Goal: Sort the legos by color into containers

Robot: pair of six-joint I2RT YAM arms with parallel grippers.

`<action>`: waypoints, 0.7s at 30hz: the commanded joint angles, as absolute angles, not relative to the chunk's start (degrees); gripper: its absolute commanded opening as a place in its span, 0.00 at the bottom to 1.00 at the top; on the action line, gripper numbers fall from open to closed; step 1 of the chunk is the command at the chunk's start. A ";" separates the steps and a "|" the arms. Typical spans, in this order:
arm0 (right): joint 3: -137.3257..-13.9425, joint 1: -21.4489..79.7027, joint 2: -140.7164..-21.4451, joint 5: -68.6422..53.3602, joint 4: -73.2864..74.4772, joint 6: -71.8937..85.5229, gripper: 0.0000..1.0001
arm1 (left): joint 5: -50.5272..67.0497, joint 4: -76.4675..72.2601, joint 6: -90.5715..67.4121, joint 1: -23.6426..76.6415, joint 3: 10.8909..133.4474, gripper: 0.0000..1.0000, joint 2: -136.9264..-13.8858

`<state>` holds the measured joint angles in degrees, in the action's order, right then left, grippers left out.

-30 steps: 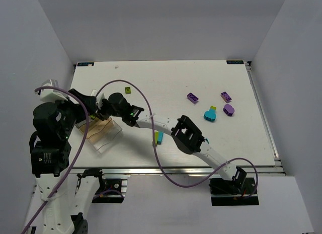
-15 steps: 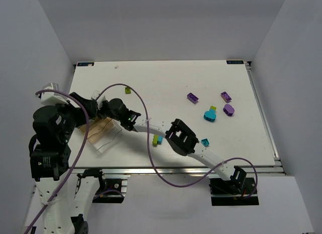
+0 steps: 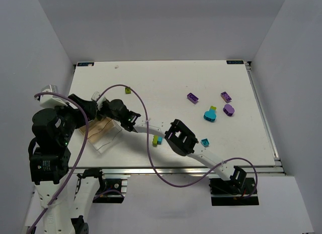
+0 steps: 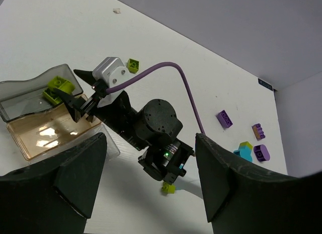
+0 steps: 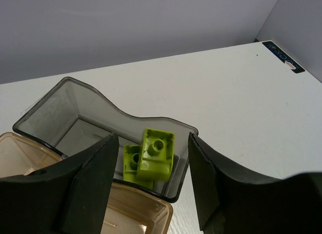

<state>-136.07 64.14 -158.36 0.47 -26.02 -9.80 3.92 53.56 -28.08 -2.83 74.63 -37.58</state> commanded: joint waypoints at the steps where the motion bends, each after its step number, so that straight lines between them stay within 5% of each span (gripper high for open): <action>1: -137.47 64.16 -158.38 0.53 -30.50 -11.25 0.63 | 4.92 53.53 -28.56 -2.99 73.83 0.81 -37.35; 8: -131.41 62.58 -149.97 -3.33 -29.45 -9.76 0.59 | 6.32 50.37 -30.05 -3.08 72.16 0.75 -37.27; 9: -131.57 61.36 -148.72 -4.04 -27.70 -8.71 0.55 | 6.50 48.71 -30.32 -2.99 71.11 0.70 -37.18; 11: -130.88 59.51 -144.00 -8.77 -22.07 -7.22 0.36 | 8.08 45.11 -31.37 -2.99 70.06 0.39 -37.35; 14: -117.58 55.29 -132.95 -19.22 -21.37 -5.97 0.16 | 10.71 41.23 -33.13 -2.99 67.42 0.15 -38.93; 17: -105.79 51.25 -122.66 -27.05 -15.42 -7.64 0.17 | 13.70 37.45 -35.15 -3.08 64.78 0.17 -43.13; 21: -95.67 43.88 -112.87 -33.30 -3.74 -10.19 0.60 | 14.94 35.25 -37.44 -2.99 60.65 0.55 -51.57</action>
